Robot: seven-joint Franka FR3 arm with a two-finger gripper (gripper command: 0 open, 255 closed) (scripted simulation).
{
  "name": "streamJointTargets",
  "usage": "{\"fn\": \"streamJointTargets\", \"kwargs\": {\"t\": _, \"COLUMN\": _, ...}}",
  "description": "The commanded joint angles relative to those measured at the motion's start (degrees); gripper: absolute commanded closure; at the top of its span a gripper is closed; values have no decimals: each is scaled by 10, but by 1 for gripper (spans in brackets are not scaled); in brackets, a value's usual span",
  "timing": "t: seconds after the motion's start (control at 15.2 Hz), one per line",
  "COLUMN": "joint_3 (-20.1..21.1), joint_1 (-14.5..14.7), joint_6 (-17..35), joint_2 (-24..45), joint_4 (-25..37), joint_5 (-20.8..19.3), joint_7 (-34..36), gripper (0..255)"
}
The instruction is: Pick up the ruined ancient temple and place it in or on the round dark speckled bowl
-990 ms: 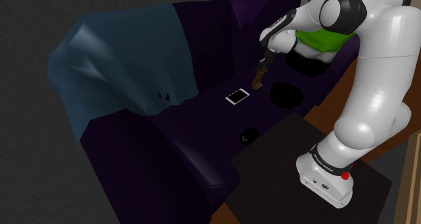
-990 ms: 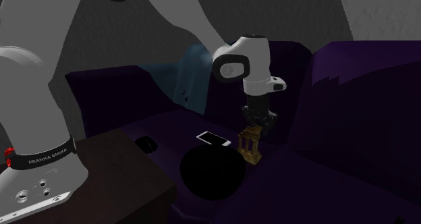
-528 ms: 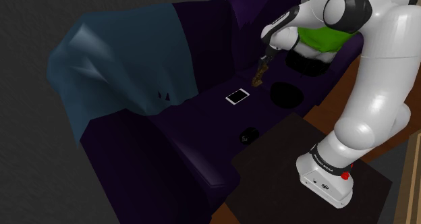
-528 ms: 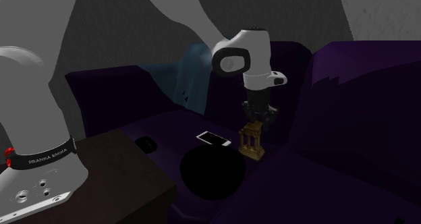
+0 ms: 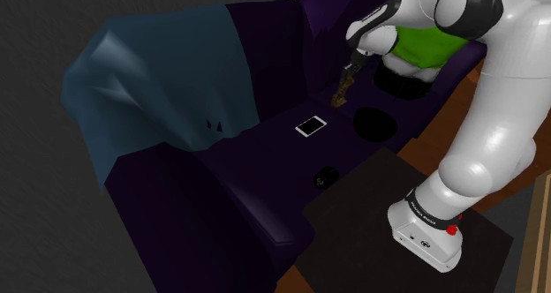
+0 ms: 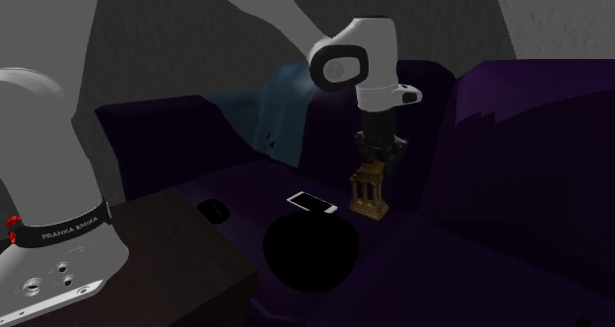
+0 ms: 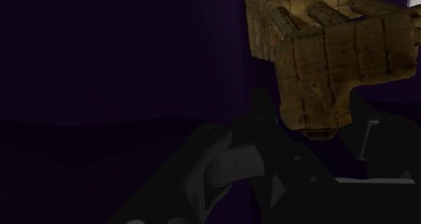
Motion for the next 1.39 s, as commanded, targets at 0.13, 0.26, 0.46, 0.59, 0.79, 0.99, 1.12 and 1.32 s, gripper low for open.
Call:
{"fn": "streamJointTargets", "kwargs": {"t": 0.13, "joint_3": -9, "joint_1": 5, "joint_6": -24, "joint_2": -18, "joint_4": 7, "joint_5": -15, "joint_7": 11, "gripper": 255}}
{"fn": "streamJointTargets", "kwargs": {"t": 0.26, "joint_3": -13, "joint_1": 8, "joint_6": -36, "joint_2": -28, "joint_4": 11, "joint_5": -23, "joint_7": 17, "gripper": 255}}
{"fn": "streamJointTargets", "kwargs": {"t": 0.46, "joint_3": -18, "joint_1": 11, "joint_6": -54, "joint_2": -41, "joint_4": 17, "joint_5": -34, "joint_7": 26, "gripper": 255}}
{"fn": "streamJointTargets", "kwargs": {"t": 0.59, "joint_3": -22, "joint_1": 14, "joint_6": -66, "joint_2": -49, "joint_4": 22, "joint_5": -41, "joint_7": 32, "gripper": 255}}
{"fn": "streamJointTargets", "kwargs": {"t": 0.79, "joint_3": -26, "joint_1": 17, "joint_6": -85, "joint_2": -61, "joint_4": 30, "joint_5": -51, "joint_7": 40, "gripper": 255}}
{"fn": "streamJointTargets", "kwargs": {"t": 0.99, "joint_3": -29, "joint_1": 19, "joint_6": -104, "joint_2": -72, "joint_4": 39, "joint_5": -61, "joint_7": 47, "gripper": 255}}
{"fn": "streamJointTargets", "kwargs": {"t": 1.12, "joint_3": -32, "joint_1": 20, "joint_6": -116, "joint_2": -79, "joint_4": 46, "joint_5": -66, "joint_7": 52, "gripper": 255}}
{"fn": "streamJointTargets", "kwargs": {"t": 1.32, "joint_3": -38, "joint_1": 22, "joint_6": -124, "joint_2": -106, "joint_4": 29, "joint_5": -79, "joint_7": 54, "gripper": 255}}
